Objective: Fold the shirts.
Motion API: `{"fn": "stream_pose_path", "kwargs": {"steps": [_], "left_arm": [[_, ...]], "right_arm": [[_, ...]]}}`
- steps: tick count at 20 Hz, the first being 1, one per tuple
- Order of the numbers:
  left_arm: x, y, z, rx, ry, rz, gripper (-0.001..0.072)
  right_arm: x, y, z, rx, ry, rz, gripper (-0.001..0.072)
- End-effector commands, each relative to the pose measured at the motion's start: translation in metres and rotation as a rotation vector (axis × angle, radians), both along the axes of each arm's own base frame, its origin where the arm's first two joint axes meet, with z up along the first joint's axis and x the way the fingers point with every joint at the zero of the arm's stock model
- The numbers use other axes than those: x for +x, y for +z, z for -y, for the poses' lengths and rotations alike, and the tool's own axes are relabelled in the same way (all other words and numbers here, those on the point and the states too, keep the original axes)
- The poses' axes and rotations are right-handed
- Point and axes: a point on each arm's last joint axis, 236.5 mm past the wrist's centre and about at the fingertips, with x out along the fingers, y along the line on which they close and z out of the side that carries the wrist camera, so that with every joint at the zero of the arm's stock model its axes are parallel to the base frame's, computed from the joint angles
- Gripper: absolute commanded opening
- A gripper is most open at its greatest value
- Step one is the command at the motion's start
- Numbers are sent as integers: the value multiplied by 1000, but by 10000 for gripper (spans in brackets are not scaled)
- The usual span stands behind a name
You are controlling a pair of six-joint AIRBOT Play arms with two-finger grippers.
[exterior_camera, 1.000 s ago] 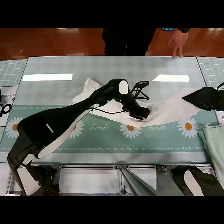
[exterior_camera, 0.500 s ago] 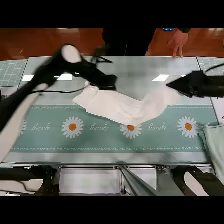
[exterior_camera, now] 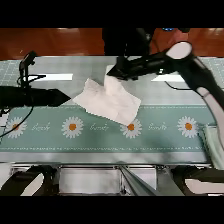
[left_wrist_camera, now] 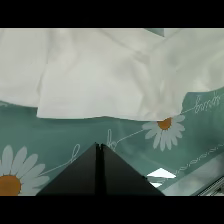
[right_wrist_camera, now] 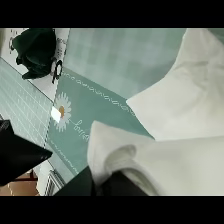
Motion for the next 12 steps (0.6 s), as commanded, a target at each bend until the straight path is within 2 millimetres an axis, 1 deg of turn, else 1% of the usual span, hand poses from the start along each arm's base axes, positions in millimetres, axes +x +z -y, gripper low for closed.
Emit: {"fn": "stream_pose_path", "kwargs": {"steps": [1, 3, 5, 10, 11, 12], "left_arm": [[-21, -12, -12, 4, 35, 1, 16], [-22, -18, -12, 5, 37, -14, 16], [-22, -22, -13, 5, 38, -24, 16], [-16, -31, -14, 5, 56, -38, 16], [-14, -34, -15, 5, 59, -44, 16], [-13, -37, -15, 6, 60, -55, 16]], "right_arm": [[20, -39, -50, -3, 26, -29, 23], [30, -55, -60, -7, 10, -37, 23], [36, -63, -69, 23, -13, -70, 23], [36, -85, -95, 68, -45, -124, 24], [37, -88, -102, 83, -57, -127, 96], [36, -91, -108, 93, -57, -128, 311]]}}
